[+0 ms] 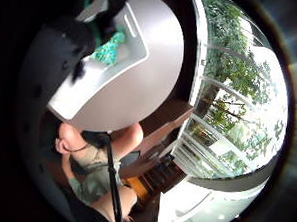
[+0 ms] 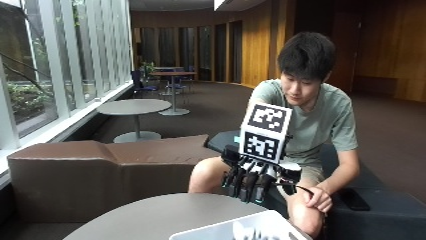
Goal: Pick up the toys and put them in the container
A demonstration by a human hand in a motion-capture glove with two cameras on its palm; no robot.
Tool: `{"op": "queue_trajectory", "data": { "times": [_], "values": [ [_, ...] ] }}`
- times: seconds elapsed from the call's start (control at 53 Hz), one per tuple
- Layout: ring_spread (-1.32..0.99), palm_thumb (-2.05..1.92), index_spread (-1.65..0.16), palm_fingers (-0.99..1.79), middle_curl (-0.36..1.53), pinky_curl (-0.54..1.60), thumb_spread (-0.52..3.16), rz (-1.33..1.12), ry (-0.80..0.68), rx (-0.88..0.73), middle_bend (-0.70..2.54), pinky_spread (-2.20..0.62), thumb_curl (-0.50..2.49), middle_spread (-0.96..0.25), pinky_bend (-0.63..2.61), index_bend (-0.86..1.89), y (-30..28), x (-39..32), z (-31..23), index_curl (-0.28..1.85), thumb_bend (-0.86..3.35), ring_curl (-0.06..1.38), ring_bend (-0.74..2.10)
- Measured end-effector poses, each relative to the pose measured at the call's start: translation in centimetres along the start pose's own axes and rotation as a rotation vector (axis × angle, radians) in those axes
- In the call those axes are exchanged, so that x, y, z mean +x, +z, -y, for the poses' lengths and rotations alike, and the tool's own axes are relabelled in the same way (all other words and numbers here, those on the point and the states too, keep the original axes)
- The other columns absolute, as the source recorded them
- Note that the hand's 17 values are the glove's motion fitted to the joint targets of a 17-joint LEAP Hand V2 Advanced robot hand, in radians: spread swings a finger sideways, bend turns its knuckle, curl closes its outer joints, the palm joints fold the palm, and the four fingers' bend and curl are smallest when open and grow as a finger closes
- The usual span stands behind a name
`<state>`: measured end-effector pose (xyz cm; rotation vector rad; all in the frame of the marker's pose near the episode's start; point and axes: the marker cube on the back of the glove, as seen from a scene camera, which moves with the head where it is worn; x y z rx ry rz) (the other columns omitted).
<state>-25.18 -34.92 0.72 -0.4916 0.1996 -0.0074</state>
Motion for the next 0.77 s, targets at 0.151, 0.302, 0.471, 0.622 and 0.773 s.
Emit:
{"op": "queue_trajectory", "data": {
  "times": [0.151,0.302,0.471,0.622,0.773],
  "values": [
    [-0.29,0.14,-0.2,-0.42,0.73,0.52,1.03,0.031,-0.022,0.111,0.29,-0.1,0.97,-0.12,1.25,-0.02,0.0,0.8,-0.8,0.69,-0.04,0.75,0.69],
    [-0.19,0.05,-0.17,-0.31,0.66,0.46,1.17,0.129,-0.072,0.179,0.2,-0.03,0.78,-0.06,1.12,0.01,-0.4,1.9,-3.1,0.52,-0.04,0.68,0.53],
    [-0.14,-0.06,-0.21,-0.21,0.61,0.4,1.29,0.181,-0.151,0.251,0.18,-0.01,0.61,-0.06,0.95,0.08,-0.1,3.0,-6.2,0.41,-0.04,0.63,0.45],
    [-0.12,-0.07,-0.25,-0.15,0.55,0.36,1.45,0.221,-0.185,0.362,0.16,-0.01,0.47,-0.11,0.85,0.13,-0.1,3.9,-8.1,0.37,-0.03,0.6,0.38],
    [-0.16,-0.07,-0.28,-0.03,0.54,0.33,1.63,0.266,-0.196,0.35,0.22,-0.02,0.35,-0.18,0.73,0.18,0.3,4.1,-7.8,0.38,-0.01,0.57,0.34]
  ]
}}
